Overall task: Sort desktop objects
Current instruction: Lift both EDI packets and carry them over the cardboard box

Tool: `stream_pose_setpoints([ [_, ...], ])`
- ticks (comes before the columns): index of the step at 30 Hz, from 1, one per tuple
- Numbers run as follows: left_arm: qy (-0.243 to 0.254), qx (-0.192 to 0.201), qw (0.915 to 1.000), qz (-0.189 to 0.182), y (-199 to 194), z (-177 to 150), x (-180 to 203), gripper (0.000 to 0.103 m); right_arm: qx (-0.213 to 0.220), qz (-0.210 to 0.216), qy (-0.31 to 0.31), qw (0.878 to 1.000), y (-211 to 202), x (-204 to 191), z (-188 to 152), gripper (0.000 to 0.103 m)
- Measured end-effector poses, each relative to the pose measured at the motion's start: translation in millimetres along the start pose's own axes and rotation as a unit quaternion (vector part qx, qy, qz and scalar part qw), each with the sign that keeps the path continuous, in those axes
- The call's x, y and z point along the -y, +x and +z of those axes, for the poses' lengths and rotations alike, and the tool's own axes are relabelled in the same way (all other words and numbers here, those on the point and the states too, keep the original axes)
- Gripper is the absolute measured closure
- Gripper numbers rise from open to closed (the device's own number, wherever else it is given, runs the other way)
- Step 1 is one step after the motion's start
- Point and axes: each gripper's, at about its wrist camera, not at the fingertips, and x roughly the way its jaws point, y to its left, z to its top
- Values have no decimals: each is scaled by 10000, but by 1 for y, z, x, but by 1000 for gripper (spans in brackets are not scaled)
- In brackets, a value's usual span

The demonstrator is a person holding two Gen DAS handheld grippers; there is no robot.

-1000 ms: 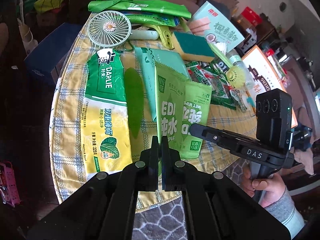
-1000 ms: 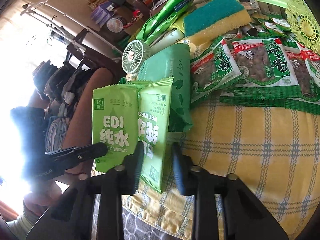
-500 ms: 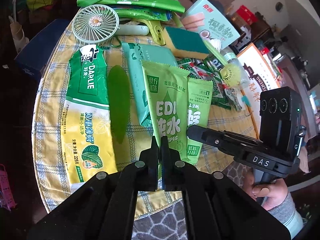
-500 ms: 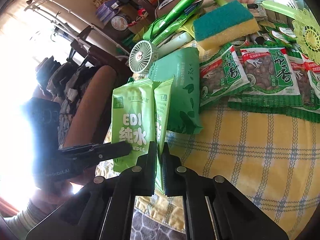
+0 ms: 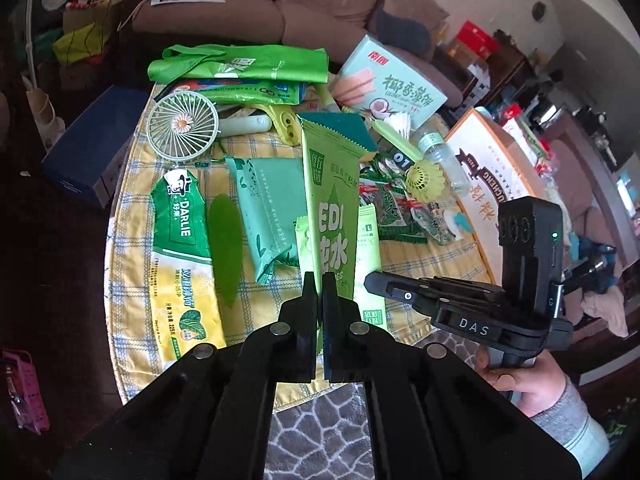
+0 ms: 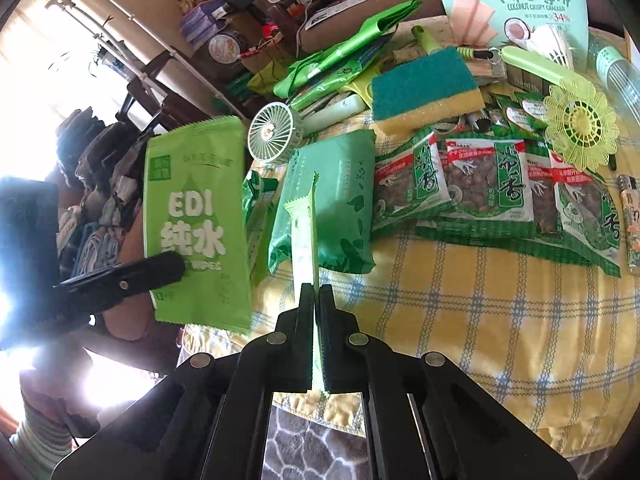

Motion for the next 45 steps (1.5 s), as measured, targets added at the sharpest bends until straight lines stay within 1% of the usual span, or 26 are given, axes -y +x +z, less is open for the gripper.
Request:
stream_pose_setpoints([
  [2,-20,-20,10000,14,-2,-3,-5,101,-26,91,64,9999,5,2,-3,97],
  [5,-68,-72,10000,10,0,-7,-14,101,-56,208,124,9997,14,5,-5,95],
  [7,-113,-109,9999,0,3,-9,-20,101,-40,229,82,9997,19,7,-5,81],
  [8,-124,-126,9998,-7,5,-10,-22,101,-54,277,88,9996,22,9,-5,65],
  [9,-132,-140,9998,-13,6,-11,-24,101,-78,399,111,9991,25,12,-6,57],
  [11,-139,-168,9998,-38,9,-12,-27,101,-60,545,108,9984,30,15,-7,57],
  [14,-148,-188,9997,-66,13,-12,-30,101,-120,632,80,9979,37,16,-6,57],
  [15,-159,-193,9997,-69,14,-12,-31,101,-137,658,67,9977,40,16,-6,57],
  [16,-171,-197,9996,-77,15,-12,-32,101,-147,667,39,9977,42,15,-6,60],
  [18,-183,-199,9996,-77,15,-12,-33,101,-234,661,-49,9975,46,13,-6,98],
  [20,-186,-201,9996,-88,15,-11,-33,101,-277,571,-166,9978,48,8,-6,99],
  [23,-191,-176,9996,-84,12,-10,-33,101,-147,565,-147,9982,41,6,-5,101],
  [27,-158,-121,9998,-99,5,-8,-26,101,60,514,-122,9986,22,2,0,101],
  [31,-27,-40,9998,-174,-3,-2,-6,101,197,381,-226,9988,-6,-4,7,101],
  [35,149,54,9995,-270,-12,7,25,101,385,215,-308,9986,-44,-7,16,101],
  [38,278,124,9988,-379,-15,17,54,101,555,86,-344,9978,-80,-5,23,101],
  [41,412,168,9977,-519,-13,30,88,101,733,-100,-386,9965,-122,2,28,101],
  [45,591,218,9950,-776,-6,45,142,101,946,-418,-340,9941,-180,21,33,101],
])
